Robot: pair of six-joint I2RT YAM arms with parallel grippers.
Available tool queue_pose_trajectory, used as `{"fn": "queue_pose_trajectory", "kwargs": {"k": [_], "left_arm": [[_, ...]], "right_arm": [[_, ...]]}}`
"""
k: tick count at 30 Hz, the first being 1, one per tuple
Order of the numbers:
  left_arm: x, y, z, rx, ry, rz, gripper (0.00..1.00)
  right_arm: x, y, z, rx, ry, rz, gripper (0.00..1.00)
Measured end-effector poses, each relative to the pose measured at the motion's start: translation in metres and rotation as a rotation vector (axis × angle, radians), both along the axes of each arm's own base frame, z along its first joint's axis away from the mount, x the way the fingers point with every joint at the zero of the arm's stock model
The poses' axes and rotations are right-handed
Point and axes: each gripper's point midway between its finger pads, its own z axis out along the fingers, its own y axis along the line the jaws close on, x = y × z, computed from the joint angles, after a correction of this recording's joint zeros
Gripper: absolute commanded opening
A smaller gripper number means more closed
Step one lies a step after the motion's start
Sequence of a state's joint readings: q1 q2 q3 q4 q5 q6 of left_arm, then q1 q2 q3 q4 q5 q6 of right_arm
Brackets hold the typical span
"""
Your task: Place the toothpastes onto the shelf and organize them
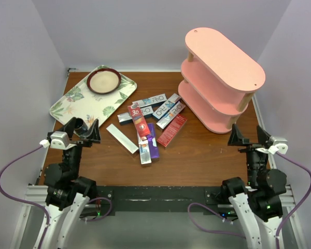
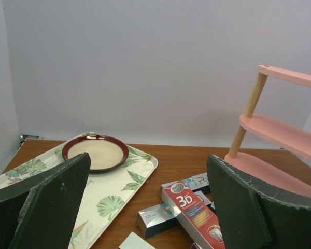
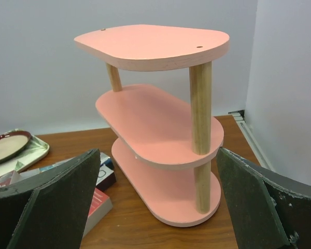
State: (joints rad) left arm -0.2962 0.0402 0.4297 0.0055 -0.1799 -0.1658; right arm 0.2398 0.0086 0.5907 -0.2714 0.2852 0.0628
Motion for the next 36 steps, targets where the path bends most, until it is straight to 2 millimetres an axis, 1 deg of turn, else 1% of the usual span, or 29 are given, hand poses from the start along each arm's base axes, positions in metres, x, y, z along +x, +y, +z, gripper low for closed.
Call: {"fn": "queue_pose_trajectory", "kwargs": {"k": [11, 15, 19, 23, 27, 29, 33, 36], "left_arm": [[-0.001, 0.000, 0.000, -0.001, -0.002, 0.000, 1.00], [-0.001, 0.001, 0.001, -0.014, -0.001, 0.002, 1.00], [0.002, -0.001, -0.004, -0.027, 0.027, -0.005, 1.00], [0.016, -0.007, -0.018, -0.033, 0.128, -0.017, 1.00], [0.035, -0.016, -0.036, -0.057, 0.272, -0.033, 1.00], [0.046, -0.023, -0.047, -0.078, 0.356, -0.047, 1.00], [0.068, -0.040, -0.072, -0.106, 0.526, -0.078, 1.00], [0.085, -0.053, -0.095, -0.124, 0.647, -0.100, 1.00]], "right_arm": [[0.001, 0.007, 0.000, 0.006, 0.013, 0.036, 0.99], [0.007, 0.014, 0.004, 0.011, 0.065, 0.071, 0.99], [0.013, 0.022, 0.009, 0.015, 0.135, 0.103, 0.99], [0.019, 0.031, 0.009, 0.014, 0.185, 0.145, 0.99], [0.026, 0.039, 0.000, 0.020, 0.234, 0.177, 0.99], [0.030, 0.043, -0.007, 0.024, 0.269, 0.188, 0.99], [0.031, 0.046, -0.014, 0.038, 0.294, 0.204, 0.99], [0.032, 0.051, -0.020, 0.041, 0.311, 0.225, 0.99]]}}
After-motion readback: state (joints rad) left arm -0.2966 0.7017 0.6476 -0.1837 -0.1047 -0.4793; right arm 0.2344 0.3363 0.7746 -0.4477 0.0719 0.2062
